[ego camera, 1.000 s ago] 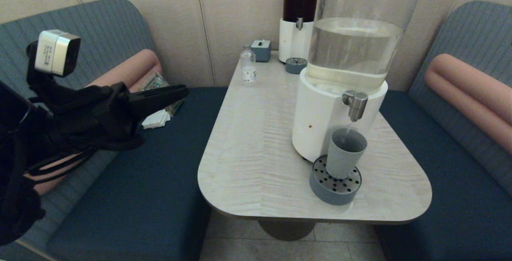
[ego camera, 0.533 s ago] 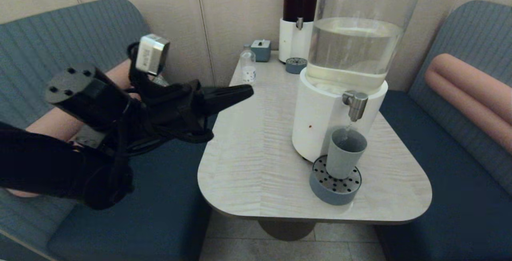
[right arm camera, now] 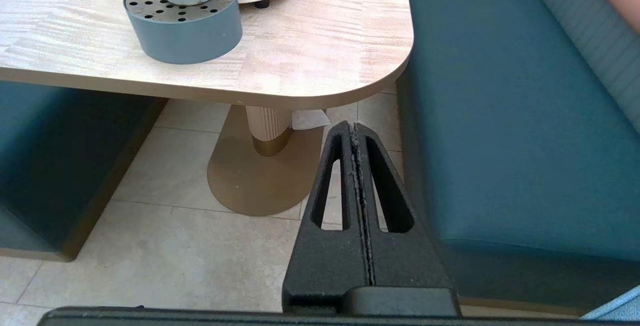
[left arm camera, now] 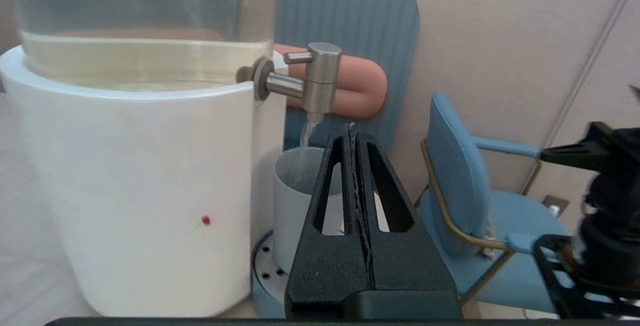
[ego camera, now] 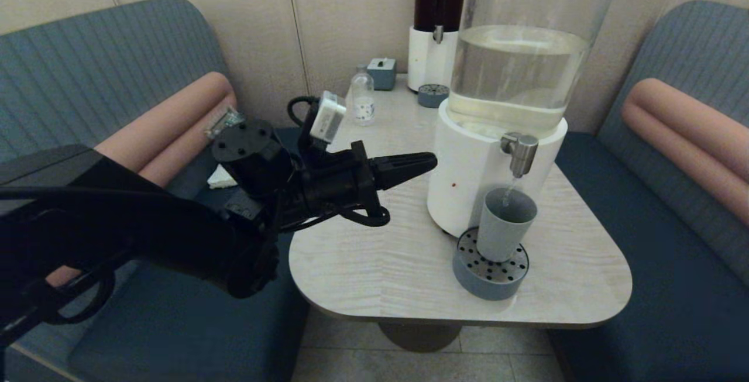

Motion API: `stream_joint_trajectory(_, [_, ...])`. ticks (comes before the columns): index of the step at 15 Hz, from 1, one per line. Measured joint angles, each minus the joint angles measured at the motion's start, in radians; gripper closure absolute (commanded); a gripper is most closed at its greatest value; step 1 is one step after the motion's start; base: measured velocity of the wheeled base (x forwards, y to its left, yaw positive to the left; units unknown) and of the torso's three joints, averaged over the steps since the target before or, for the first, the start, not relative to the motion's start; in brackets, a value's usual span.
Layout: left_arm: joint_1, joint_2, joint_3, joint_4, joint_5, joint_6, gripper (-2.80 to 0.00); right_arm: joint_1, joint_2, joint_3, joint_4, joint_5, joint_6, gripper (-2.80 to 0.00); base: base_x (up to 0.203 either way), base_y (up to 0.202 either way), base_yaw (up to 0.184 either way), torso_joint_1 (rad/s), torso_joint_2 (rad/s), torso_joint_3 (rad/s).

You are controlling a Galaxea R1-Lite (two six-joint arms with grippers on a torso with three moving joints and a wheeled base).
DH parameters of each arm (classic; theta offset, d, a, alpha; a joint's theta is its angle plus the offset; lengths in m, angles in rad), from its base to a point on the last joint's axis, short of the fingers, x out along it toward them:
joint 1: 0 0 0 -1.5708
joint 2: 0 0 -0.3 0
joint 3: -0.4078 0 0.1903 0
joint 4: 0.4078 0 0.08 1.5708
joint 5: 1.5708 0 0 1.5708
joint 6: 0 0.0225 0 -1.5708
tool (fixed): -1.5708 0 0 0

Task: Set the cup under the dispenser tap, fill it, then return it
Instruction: Turn off the faucet

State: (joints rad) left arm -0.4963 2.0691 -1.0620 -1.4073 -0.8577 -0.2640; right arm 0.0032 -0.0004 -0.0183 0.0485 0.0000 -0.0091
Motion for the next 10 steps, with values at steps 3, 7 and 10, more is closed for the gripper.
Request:
stream_joint_trajectory(3, [-0.019, 0.035, -0.09, 0.088, 0.027, 0.044, 0.0, 0.0, 0.0, 0.0, 0.0, 0.0, 0.0, 0.0, 0.0, 0.0, 0.0, 0.0, 0.0, 0.0])
stream_joint_trajectory(7, [-0.042, 0.081, -0.211, 0.152, 0.058, 0.048, 0.0, 0.0, 0.0, 0.0, 0.0, 0.0, 0.0, 0.0, 0.0, 0.0, 0.0, 0.0, 0.0, 0.0])
stream_joint_trajectory(10, [-0.052, 0.119, -0.307, 0.206, 0.082, 0.054, 0.0, 0.0, 0.0, 0.0, 0.0, 0.0, 0.0, 0.0, 0.0, 0.0, 0.0, 0.0, 0.0, 0.0])
